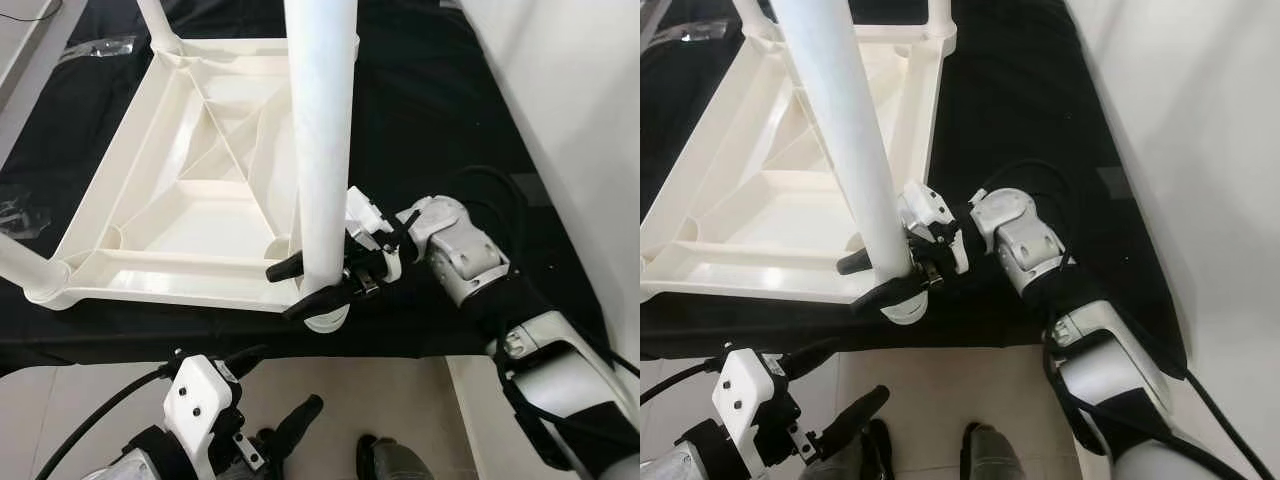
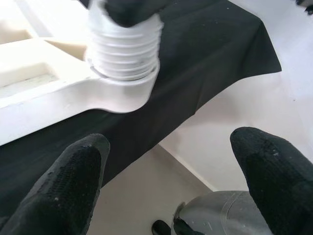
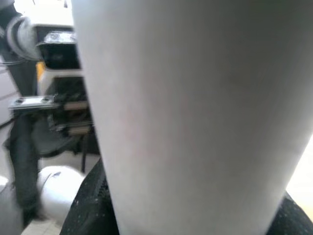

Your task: Building children table

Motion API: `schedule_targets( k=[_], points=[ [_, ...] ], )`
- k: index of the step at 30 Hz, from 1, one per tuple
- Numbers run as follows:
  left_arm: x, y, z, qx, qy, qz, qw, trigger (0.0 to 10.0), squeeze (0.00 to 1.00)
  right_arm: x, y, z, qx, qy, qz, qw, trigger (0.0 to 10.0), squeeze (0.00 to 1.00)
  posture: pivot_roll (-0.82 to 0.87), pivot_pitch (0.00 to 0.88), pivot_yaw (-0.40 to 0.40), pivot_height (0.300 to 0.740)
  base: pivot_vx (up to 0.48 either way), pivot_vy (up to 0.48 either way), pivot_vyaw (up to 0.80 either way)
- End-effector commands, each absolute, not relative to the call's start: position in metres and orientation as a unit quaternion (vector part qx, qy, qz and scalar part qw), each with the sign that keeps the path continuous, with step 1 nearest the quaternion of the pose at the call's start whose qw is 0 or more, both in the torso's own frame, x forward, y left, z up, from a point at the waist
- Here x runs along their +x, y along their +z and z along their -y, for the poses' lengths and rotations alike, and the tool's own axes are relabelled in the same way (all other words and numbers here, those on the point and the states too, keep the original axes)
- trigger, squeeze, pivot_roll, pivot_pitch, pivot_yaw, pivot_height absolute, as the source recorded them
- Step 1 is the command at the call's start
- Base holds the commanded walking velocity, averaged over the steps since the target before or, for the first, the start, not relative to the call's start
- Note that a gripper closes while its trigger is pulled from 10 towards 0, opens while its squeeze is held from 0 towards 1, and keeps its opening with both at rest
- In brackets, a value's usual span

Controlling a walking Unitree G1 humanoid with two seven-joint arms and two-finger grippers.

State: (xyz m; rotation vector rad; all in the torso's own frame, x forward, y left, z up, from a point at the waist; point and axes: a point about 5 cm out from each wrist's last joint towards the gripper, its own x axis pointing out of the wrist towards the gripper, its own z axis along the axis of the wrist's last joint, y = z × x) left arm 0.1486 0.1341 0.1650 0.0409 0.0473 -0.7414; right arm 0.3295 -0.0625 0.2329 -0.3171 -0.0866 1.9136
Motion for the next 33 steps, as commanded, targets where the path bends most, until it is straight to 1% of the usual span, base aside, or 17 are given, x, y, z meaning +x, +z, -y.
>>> schedule_targets(
  k=[1,2,3,5,6,7,8,9,12,13,14,16,22,25,26,32,33],
  points=[
    [0.145,0.165,-0.134,0.012,-0.361,-0.031,0.932,10.0,0.00,0.327,0.219,0.056,-0.131,0.818,0.028,0.559,10.0,0.00,0.07,0.317,-0.003,0.740,0.000,0.000,0.00],
    [0.145,0.165,-0.134,0.012,-0.361,-0.031,0.932,10.0,0.00,0.327,0.219,0.056,-0.131,0.818,0.028,0.559,10.0,0.00,0.07,0.317,-0.003,0.740,0.000,0.000,0.00],
    [0.145,0.165,-0.134,0.011,-0.361,-0.031,0.932,10.0,0.00,0.327,0.214,0.056,-0.128,0.812,0.029,0.568,10.0,0.00,0.07,0.324,-0.001,0.740,0.000,0.000,0.00],
    [0.144,0.165,-0.134,0.010,-0.362,-0.032,0.932,10.0,0.00,0.331,0.203,0.055,-0.156,0.775,0.025,0.612,10.0,0.00,0.06,0.327,0.001,0.740,0.000,0.000,0.00],
    [0.144,0.165,-0.134,0.009,-0.362,-0.032,0.932,10.0,0.00,0.332,0.200,0.055,-0.164,0.762,0.026,0.626,10.0,0.00,0.06,0.327,0.001,0.740,0.000,0.000,0.00],
    [0.144,0.165,-0.134,0.009,-0.362,-0.032,0.932,10.0,0.00,0.332,0.200,0.055,-0.164,0.762,0.026,0.626,10.0,0.00,0.06,0.327,0.001,0.740,0.000,0.000,0.00],
    [0.144,0.165,-0.134,0.009,-0.363,-0.032,0.931,10.0,0.00,0.334,0.199,0.056,-0.164,0.745,0.028,0.645,10.0,0.00,0.06,0.327,0.000,0.740,0.000,0.000,0.00],
    [0.144,0.165,-0.134,0.008,-0.363,-0.032,0.931,10.0,0.00,0.335,0.199,0.056,-0.161,0.736,0.030,0.657,10.0,0.00,0.06,0.327,0.000,0.740,0.000,0.000,0.00],
    [0.144,0.165,-0.134,0.008,-0.363,-0.032,0.931,10.0,0.00,0.336,0.199,0.056,-0.158,0.731,0.030,0.663,10.0,0.00,0.06,0.327,0.000,0.740,0.000,0.000,0.00],
    [0.144,0.165,-0.134,0.008,-0.363,-0.033,0.931,10.0,0.00,0.337,0.199,0.058,-0.169,0.716,0.033,0.676,10.0,0.00,0.06,0.326,0.001,0.740,0.000,0.000,0.00],
    [0.144,0.165,-0.134,0.008,-0.363,-0.033,0.931,10.0,0.00,0.337,0.199,0.058,-0.169,0.716,0.033,0.676,10.0,0.00,0.06,0.326,0.001,0.740,0.000,0.000,0.00],
    [0.144,0.165,-0.134,0.007,-0.363,-0.033,0.931,10.0,0.00,0.337,0.198,0.063,-0.189,0.693,0.033,0.695,10.0,0.00,0.06,0.326,0.008,0.740,0.000,0.000,0.00],
    [0.145,0.165,-0.134,0.005,-0.366,-0.033,0.930,10.0,0.00,0.336,0.197,0.067,-0.211,0.685,0.028,0.696,10.0,0.00,0.05,0.322,0.009,0.740,0.000,0.000,0.00],
    [0.145,0.165,-0.133,0.005,-0.366,-0.032,0.930,10.0,0.00,0.340,0.198,0.066,-0.234,0.661,0.017,0.713,10.0,0.00,0.05,0.318,0.001,0.740,0.000,0.000,0.00],
    [0.145,0.165,-0.133,0.005,-0.366,-0.032,0.930,10.0,0.00,0.340,0.198,0.066,-0.234,0.661,0.017,0.713,10.0,0.00,0.05,0.318,0.001,0.740,0.000,0.000,0.00],
    [0.145,0.166,-0.133,0.004,-0.363,-0.031,0.931,10.0,0.00,0.339,0.199,0.061,-0.223,0.642,0.002,0.734,10.0,0.00,0.05,0.317,-0.002,0.740,0.000,0.000,0.00],
    [0.145,0.166,-0.133,0.003,-0.363,-0.030,0.931,10.0,0.00,0.340,0.199,0.060,-0.219,0.631,-0.003,0.744,10.0,0.00,0.05,0.316,-0.003,0.740,0.000,0.000,0.00]
  ],
)
